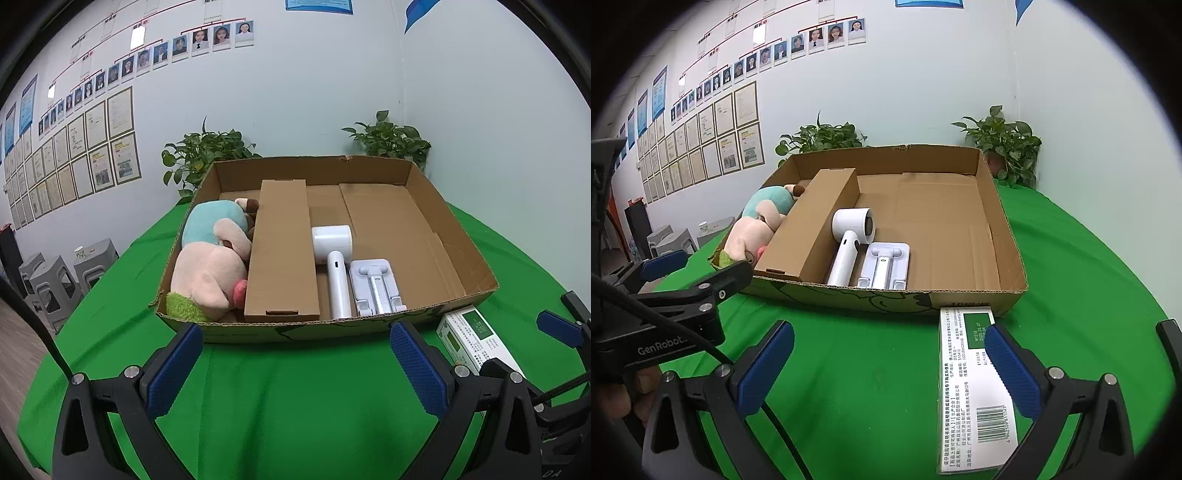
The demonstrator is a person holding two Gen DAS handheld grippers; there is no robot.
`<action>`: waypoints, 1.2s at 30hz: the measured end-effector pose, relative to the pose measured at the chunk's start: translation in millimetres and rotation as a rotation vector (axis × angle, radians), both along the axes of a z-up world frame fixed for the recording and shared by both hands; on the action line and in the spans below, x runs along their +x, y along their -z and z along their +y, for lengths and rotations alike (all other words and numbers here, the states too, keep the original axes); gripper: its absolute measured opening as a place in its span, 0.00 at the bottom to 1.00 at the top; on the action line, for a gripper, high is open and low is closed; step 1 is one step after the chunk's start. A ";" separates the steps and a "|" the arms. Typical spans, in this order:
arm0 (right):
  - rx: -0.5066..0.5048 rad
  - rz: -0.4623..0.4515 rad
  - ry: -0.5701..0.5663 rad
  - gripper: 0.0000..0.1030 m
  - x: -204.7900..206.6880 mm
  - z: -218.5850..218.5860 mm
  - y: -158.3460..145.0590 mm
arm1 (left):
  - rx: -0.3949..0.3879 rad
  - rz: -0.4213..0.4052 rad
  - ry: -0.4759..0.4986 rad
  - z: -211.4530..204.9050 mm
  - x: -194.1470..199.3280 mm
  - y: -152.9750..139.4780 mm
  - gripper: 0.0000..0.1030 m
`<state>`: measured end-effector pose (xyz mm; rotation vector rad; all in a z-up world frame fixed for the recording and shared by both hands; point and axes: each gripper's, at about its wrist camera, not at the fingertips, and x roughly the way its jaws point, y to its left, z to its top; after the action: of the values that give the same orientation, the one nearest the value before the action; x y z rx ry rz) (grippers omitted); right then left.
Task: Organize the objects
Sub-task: 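Withdraw both tools from the tray toward the white medicine box, then grasp the white medicine box with the right tool while the left tool grips it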
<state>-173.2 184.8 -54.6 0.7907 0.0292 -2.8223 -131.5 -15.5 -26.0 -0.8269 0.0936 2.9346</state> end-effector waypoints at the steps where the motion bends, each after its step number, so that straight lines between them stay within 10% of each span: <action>1: 0.003 0.003 -0.004 1.00 1.3 -0.4 0.2 | 0.004 -0.007 0.007 0.5 -1.5 1.0 0.99; 27: 0.053 -0.028 0.036 1.00 -10.1 18.4 15.0 | 0.133 -0.147 0.147 13.0 -34.9 30.4 0.99; 36: 0.025 -0.224 0.098 1.00 -37.4 60.2 60.5 | 0.195 -0.267 0.248 28.5 -53.7 52.3 0.99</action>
<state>-210.7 245.0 -115.1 1.1385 -0.0099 -2.8094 -185.2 13.1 -78.3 -1.0783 -0.1009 2.5308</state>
